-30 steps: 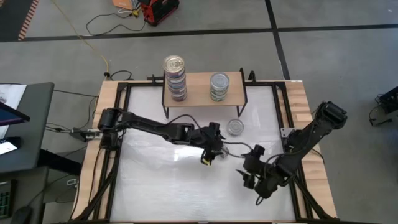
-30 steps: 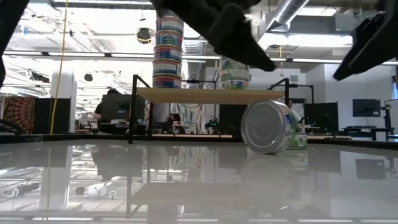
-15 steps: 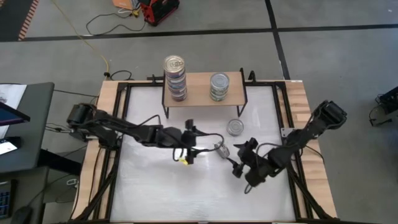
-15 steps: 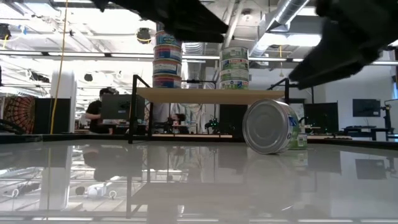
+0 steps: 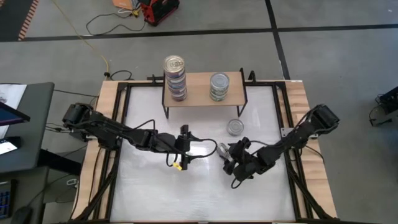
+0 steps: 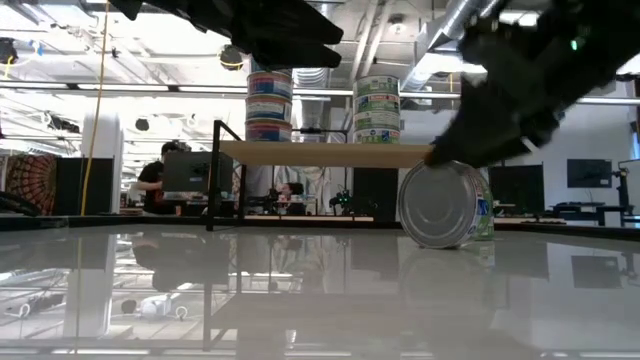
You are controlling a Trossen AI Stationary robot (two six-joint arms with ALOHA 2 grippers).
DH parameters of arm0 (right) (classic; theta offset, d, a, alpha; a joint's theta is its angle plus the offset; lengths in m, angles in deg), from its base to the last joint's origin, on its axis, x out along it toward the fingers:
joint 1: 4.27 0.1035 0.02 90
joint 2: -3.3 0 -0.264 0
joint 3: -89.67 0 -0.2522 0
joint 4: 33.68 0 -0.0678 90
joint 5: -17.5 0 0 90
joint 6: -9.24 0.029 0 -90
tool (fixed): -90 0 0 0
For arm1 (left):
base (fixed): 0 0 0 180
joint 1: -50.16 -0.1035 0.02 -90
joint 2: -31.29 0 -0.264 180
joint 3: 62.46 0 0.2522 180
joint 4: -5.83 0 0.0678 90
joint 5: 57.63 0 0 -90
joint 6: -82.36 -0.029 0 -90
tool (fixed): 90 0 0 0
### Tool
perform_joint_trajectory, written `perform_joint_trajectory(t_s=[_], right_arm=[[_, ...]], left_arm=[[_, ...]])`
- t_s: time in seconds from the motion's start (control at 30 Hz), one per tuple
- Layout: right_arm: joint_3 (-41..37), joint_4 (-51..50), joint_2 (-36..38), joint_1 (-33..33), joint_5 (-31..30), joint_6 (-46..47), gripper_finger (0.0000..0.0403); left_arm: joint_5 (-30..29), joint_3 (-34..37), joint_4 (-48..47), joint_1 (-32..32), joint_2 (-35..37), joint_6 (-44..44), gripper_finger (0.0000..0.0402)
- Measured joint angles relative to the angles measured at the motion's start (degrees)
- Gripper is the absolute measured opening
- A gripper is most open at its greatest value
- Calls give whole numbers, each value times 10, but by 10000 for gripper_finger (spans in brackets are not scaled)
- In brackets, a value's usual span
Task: Stack canned seafood by type on shelf
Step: Stack the green tuna can on top of the green tuna can
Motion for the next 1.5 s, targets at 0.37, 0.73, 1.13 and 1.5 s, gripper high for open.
perform_joint_trajectory(t_s=[0.37,0.73,1.13,1.5], right_arm=[[22,-12,-61,2,31,24,311],[21,6,-43,-19,81,-38,166],[20,-92,133,-28,138,-124,166],[23,-88,416,-211,332,-290,166]], left_arm=[[-4,0,-3,3,0,9,290],[1,0,-1,4,0,23,290],[4,-1,22,28,-31,11,290],[19,0,232,24,-173,-144,290]])
